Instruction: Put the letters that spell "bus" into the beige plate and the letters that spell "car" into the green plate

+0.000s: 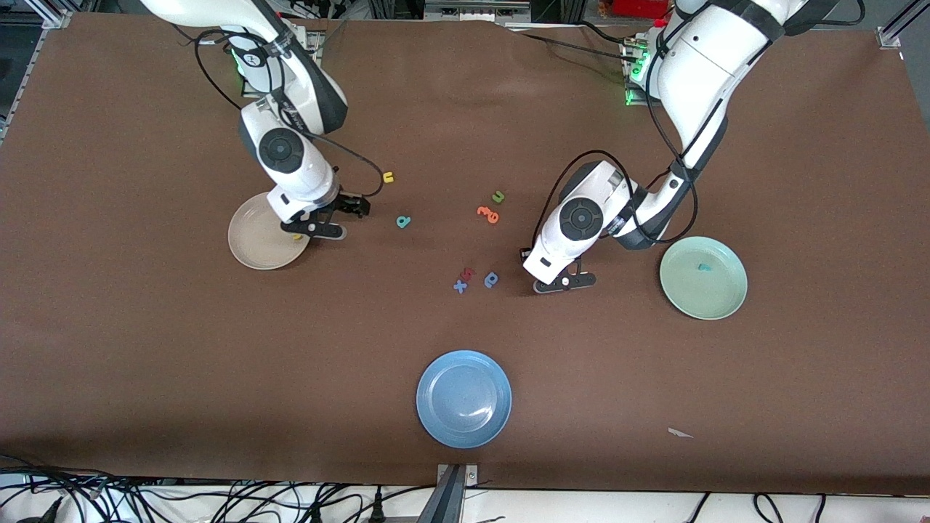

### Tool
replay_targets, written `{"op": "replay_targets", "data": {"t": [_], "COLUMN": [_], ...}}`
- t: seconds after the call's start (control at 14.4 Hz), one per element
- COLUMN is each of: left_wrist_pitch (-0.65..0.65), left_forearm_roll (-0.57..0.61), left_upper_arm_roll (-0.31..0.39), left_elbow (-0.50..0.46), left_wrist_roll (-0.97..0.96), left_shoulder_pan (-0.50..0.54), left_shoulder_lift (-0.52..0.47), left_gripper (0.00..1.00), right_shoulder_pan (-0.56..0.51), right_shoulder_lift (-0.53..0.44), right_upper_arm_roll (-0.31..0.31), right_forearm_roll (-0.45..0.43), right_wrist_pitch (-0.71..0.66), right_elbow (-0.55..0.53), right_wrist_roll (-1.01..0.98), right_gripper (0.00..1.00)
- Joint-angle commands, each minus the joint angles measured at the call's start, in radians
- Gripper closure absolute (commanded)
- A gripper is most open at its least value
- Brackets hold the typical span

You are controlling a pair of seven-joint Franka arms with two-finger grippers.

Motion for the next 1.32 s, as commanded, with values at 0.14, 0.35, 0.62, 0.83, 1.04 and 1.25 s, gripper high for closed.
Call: {"op": "replay_targets", "data": {"t": [0.14,0.35,0.62,0.83,1.04,1.25], "left_wrist_pitch": [-0.014,-0.022,-0.033,-0.036,-0.170,-0.354], "left_forearm_roll": [0.034,0.034,0.034,0.034,0.035,0.035], "left_upper_arm_roll": [0.008,0.008,0.008,0.008,0.009,0.008], "left_elbow": [0.027,0.027,0.025,0.027,0.088,0.169], "left_wrist_roll": [-0.045,-0.050,-0.052,-0.049,0.023,0.176], "left_shoulder_pan": [-0.020,-0.020,-0.022,-0.022,0.006,0.065], "left_shoulder_lift": [0.016,0.016,0.014,0.013,-0.004,-0.005], "left_gripper": [0.65,0.70,0.73,0.76,0.78,0.79], "right_shoulder_pan": [0.105,0.146,0.152,0.165,0.171,0.175], "right_shoulder_lift": [0.007,0.020,0.031,0.046,0.045,0.046], "right_upper_arm_roll": [-0.005,-0.005,0.001,0.021,0.023,0.026], "right_forearm_roll": [-0.012,-0.013,-0.013,-0.015,-0.015,-0.029], "right_wrist_pitch": [0.210,0.312,0.326,0.362,0.381,0.404], "right_elbow": [-0.126,-0.195,-0.209,-0.229,-0.249,-0.266], "right_wrist_roll": [0.142,0.195,0.199,0.235,0.236,0.236], "right_gripper": [0.00,0.00,0.00,0.00,0.00,0.17]}}
